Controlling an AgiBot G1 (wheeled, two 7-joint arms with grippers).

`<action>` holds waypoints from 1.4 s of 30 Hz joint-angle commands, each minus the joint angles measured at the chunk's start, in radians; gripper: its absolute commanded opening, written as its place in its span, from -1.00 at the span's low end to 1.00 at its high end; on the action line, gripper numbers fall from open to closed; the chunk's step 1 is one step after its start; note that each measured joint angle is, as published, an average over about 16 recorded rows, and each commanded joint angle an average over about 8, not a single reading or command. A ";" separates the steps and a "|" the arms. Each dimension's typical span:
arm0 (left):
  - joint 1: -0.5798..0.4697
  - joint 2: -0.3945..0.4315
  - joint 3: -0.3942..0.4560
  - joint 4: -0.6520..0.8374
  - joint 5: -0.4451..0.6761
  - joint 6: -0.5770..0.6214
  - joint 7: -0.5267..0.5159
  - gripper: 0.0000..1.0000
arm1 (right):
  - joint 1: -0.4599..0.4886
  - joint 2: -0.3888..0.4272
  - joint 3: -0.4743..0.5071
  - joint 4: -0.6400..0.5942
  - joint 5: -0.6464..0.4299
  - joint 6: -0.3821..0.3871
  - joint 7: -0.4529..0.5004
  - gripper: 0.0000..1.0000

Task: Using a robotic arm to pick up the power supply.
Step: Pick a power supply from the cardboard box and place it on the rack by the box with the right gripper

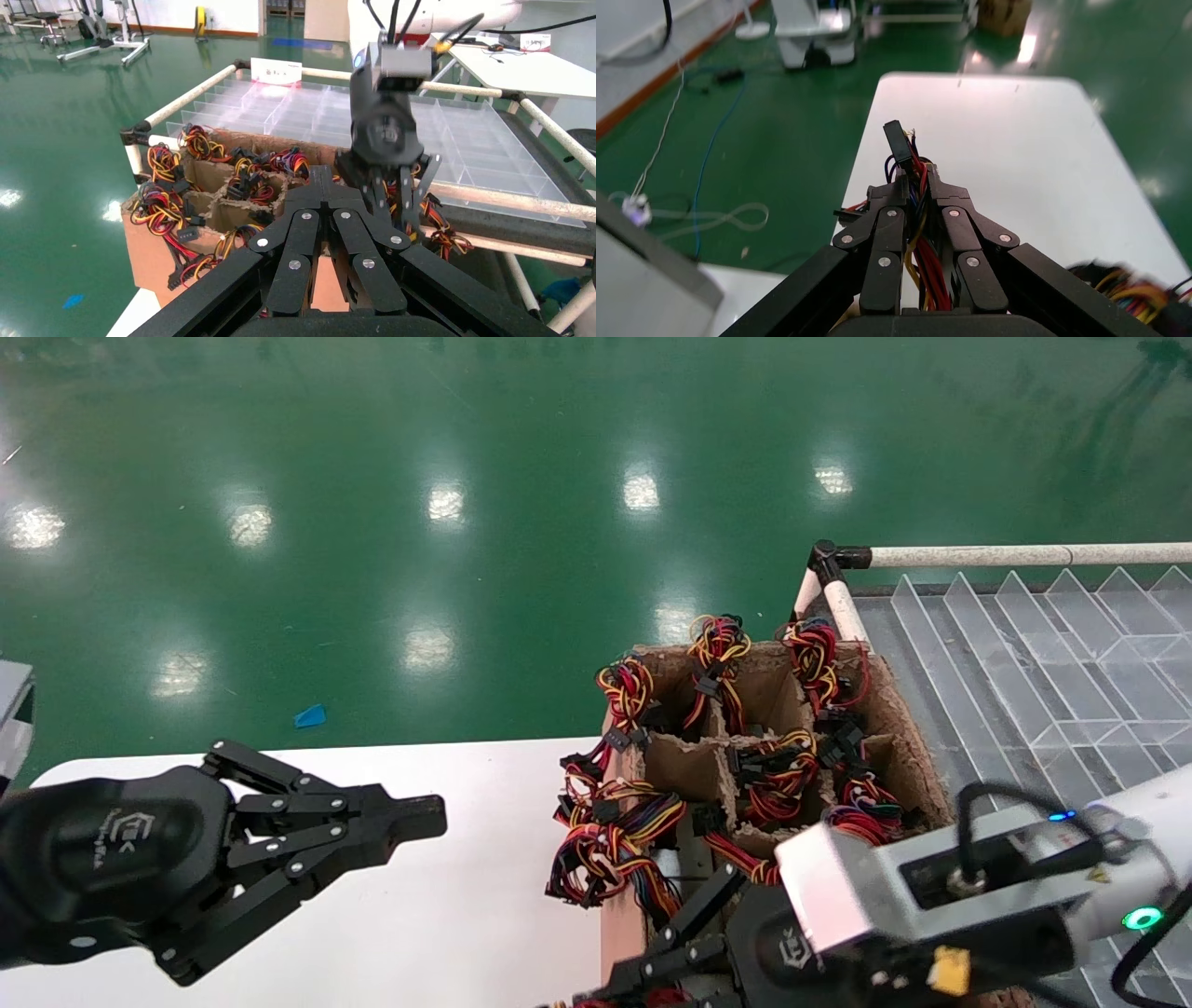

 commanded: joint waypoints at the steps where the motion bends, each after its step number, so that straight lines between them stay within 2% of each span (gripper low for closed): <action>1: 0.000 0.000 0.000 0.000 0.000 0.000 0.000 -1.00 | 0.001 0.011 -0.002 0.004 0.041 -0.001 0.002 -1.00; 8: 0.000 0.000 0.000 0.000 0.000 0.000 0.000 -1.00 | 0.029 0.089 0.001 0.066 0.178 -0.004 0.012 -1.00; 15: 0.000 0.000 0.000 0.000 0.000 0.000 0.000 -1.00 | -0.001 0.161 0.033 0.118 0.397 -0.008 0.002 -1.00; 18: 0.000 0.000 0.000 0.000 0.000 0.000 0.000 -1.00 | 0.002 0.181 0.046 0.130 0.449 -0.007 -0.004 -1.00; 23: 0.000 0.000 0.000 0.000 0.000 0.000 0.000 -1.00 | 0.050 0.207 0.060 0.118 0.454 -0.005 -0.013 -1.00; 32: 0.000 0.000 0.000 0.000 0.000 0.000 0.000 -1.00 | 0.192 0.236 0.081 0.044 0.414 -0.002 -0.001 -1.00; 36: 0.000 0.000 0.000 0.000 0.000 0.000 0.000 -1.00 | 0.244 0.243 0.092 -0.032 0.406 0.004 -0.005 -1.00; 42: 0.000 0.000 0.000 0.000 0.000 0.000 0.000 -1.00 | 0.292 0.248 0.120 -0.225 0.436 0.025 -0.017 -1.00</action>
